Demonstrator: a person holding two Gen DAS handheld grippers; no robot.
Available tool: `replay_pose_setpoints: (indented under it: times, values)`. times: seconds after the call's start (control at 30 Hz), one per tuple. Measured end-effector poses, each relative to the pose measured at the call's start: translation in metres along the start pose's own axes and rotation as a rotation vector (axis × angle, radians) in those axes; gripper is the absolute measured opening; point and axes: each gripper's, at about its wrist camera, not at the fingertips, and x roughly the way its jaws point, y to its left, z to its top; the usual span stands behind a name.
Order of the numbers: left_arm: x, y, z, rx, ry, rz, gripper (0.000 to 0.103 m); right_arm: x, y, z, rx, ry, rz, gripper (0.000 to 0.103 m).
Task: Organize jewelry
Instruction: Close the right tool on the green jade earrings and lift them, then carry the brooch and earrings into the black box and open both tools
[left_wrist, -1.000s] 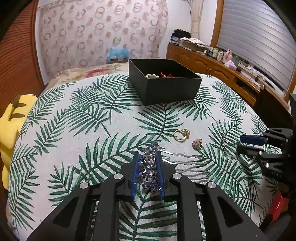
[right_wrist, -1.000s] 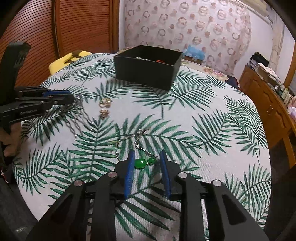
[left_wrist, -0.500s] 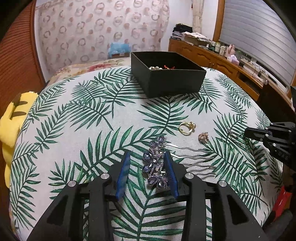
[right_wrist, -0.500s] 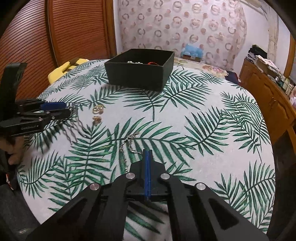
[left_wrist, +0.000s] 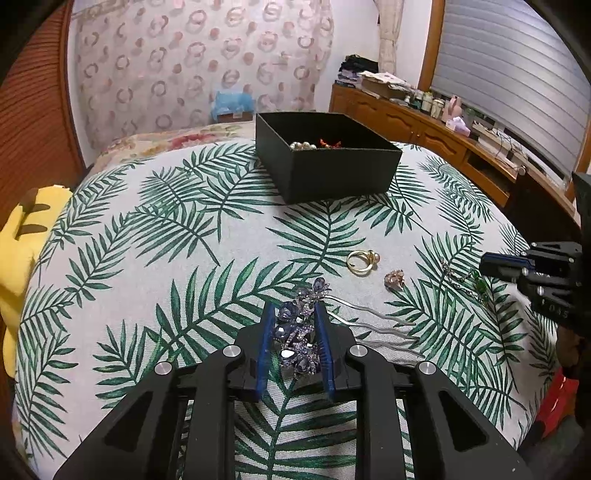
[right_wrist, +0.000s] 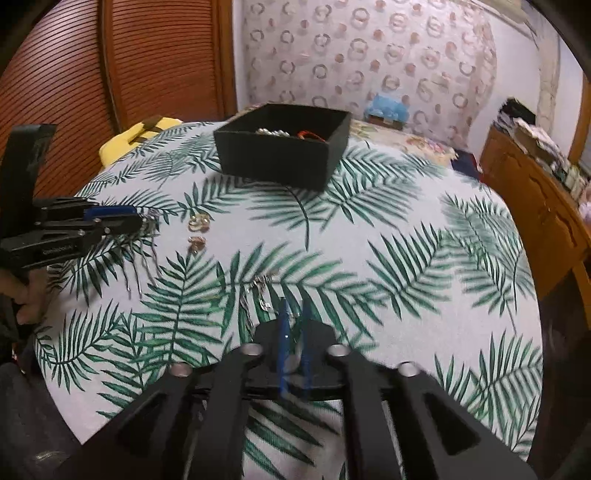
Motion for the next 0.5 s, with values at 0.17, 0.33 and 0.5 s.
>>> replay_pose_setpoints:
  times: [0.17,0.33,0.5]
  values:
    - [-0.0011,0.0001,-0.0002,-0.005,0.003,-0.002,0.020,0.0003,-0.0011,-0.0058,0.049,-0.009,0.012,0.029]
    - [-0.0017,0.0008,-0.0009,-0.013,0.007,-0.002,0.020,0.0052,0.0036,-0.0095,0.034,0.012,-0.012,0.029]
    - [-0.0007,0.0013,-0.0005,-0.013,0.011,0.000,0.020,0.0037,-0.0002,-0.0117,0.012,0.025,-0.055,0.029]
